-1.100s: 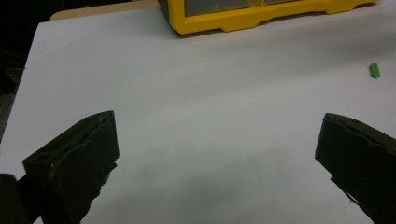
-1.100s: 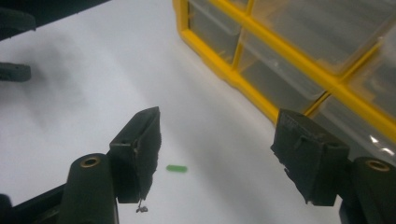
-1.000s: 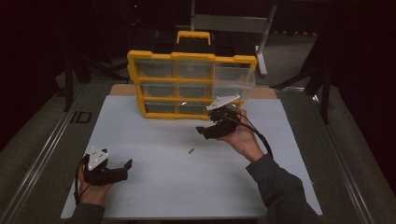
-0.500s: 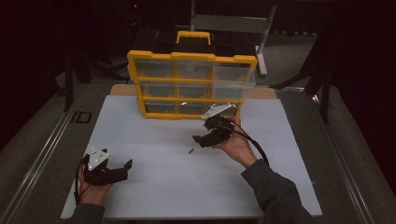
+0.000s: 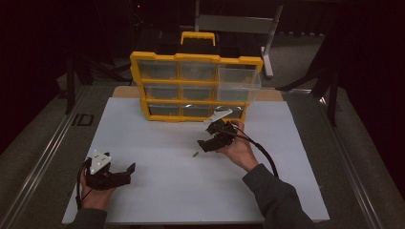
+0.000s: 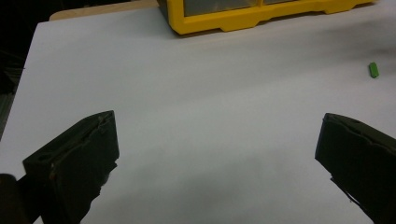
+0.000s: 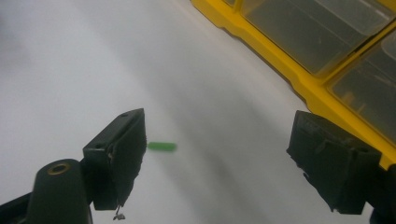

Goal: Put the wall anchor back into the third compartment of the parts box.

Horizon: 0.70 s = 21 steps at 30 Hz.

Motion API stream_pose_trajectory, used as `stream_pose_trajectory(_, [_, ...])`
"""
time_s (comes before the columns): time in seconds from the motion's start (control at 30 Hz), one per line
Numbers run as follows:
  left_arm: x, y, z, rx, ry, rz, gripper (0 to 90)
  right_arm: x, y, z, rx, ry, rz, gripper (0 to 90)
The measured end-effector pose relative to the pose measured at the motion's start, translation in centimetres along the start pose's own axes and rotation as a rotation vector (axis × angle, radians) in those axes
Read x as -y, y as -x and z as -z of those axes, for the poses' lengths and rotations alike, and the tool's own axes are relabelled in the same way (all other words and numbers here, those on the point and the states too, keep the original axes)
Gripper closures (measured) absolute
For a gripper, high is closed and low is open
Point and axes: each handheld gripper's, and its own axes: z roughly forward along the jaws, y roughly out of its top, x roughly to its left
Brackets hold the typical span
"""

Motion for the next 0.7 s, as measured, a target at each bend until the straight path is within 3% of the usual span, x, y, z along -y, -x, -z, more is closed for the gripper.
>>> stream_pose_trajectory(0.37, [0.0, 0.0, 0.0, -0.001, -0.001, -0.001, 0.1, 1.5, 0.4, -2.4, 0.031, -0.040, -0.036, 18.7])
stream_pose_trajectory(0.7, [0.0, 0.0, 0.0, 0.000, -0.001, -0.001, 0.1, 1.6, -0.3, -4.5, 0.047, -0.070, -0.023, 18.7])
